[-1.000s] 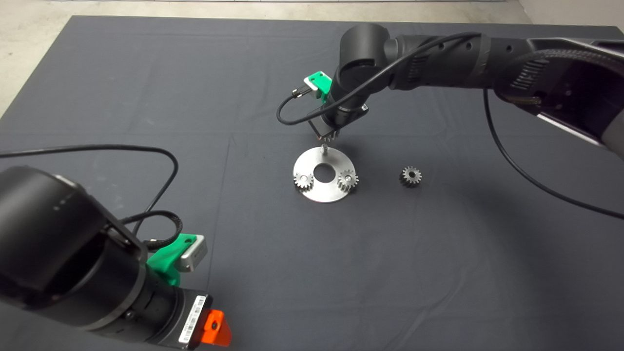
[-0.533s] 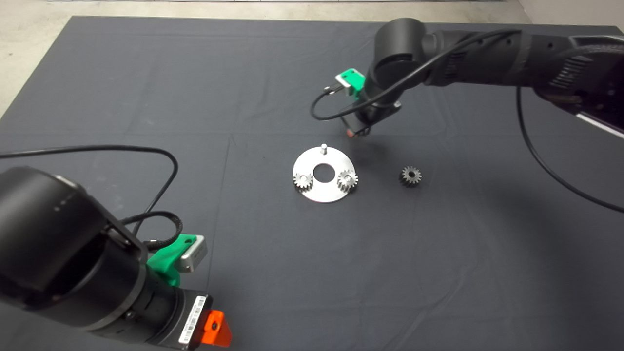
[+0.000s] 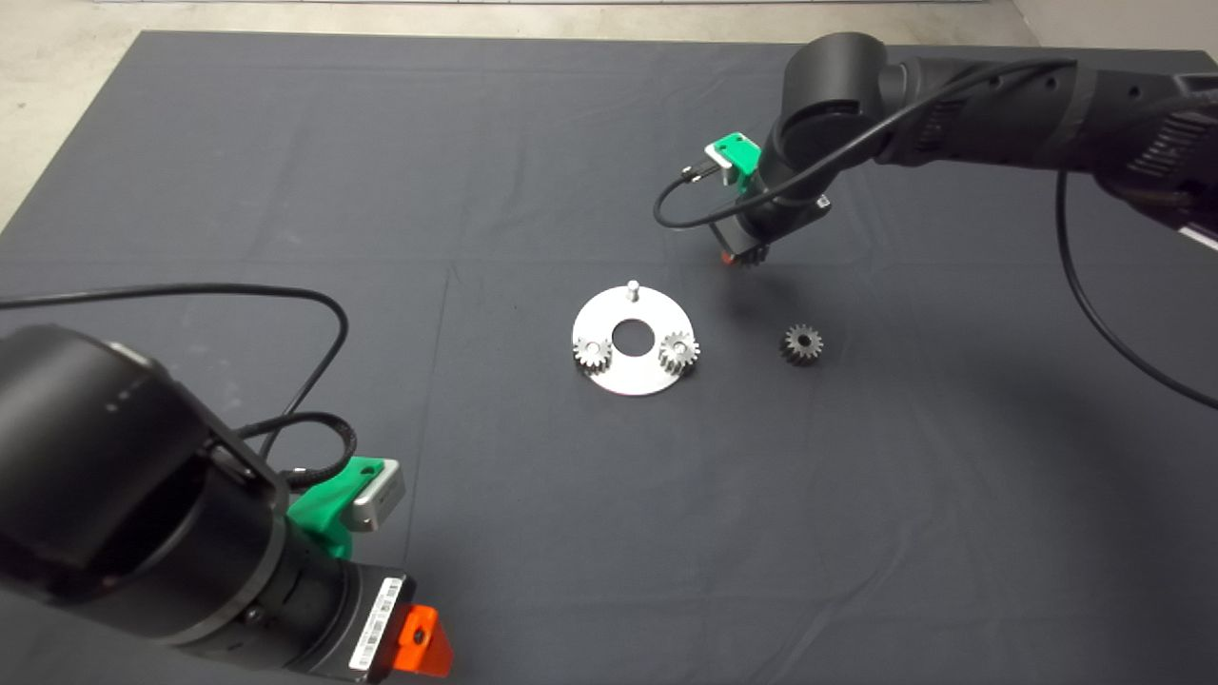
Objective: Remove an incorrectly installed larger gear and replace it with the correct smaller gear
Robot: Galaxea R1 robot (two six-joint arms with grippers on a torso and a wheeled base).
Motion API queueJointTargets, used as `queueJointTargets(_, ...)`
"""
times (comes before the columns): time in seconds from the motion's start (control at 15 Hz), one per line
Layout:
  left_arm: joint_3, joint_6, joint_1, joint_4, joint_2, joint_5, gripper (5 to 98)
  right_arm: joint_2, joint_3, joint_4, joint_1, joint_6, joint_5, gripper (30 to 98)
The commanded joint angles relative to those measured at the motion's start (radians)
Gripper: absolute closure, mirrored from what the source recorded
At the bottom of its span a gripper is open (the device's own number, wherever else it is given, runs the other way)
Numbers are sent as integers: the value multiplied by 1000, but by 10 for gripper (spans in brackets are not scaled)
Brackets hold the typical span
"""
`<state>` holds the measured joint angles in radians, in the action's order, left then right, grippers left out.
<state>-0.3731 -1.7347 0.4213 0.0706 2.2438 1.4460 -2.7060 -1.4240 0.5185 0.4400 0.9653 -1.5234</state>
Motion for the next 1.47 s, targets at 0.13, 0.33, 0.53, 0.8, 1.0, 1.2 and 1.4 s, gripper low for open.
queueJointTargets(0.13,17,-5,10,-20,0,-1,54,35,12,20,26,45,-21,804)
queueJointTargets(0.33,17,-5,6,-20,0,-1,54,48,21,2,19,70,-18,804)
queueJointTargets(0.53,17,-5,-4,-20,1,-1,54,54,21,-15,6,87,-15,804)
queueJointTargets(0.8,17,-5,-3,-20,3,-1,54,58,21,-31,5,126,-10,804)
queueJointTargets(1.0,17,-5,-3,-20,3,-1,54,58,21,-48,5,135,16,804)
queueJointTargets(1.2,17,-5,-4,-20,3,-1,54,58,19,-49,3,138,19,802)
queueJointTargets(1.4,17,-5,-4,-20,3,-1,54,54,20,-49,-9,137,23,804)
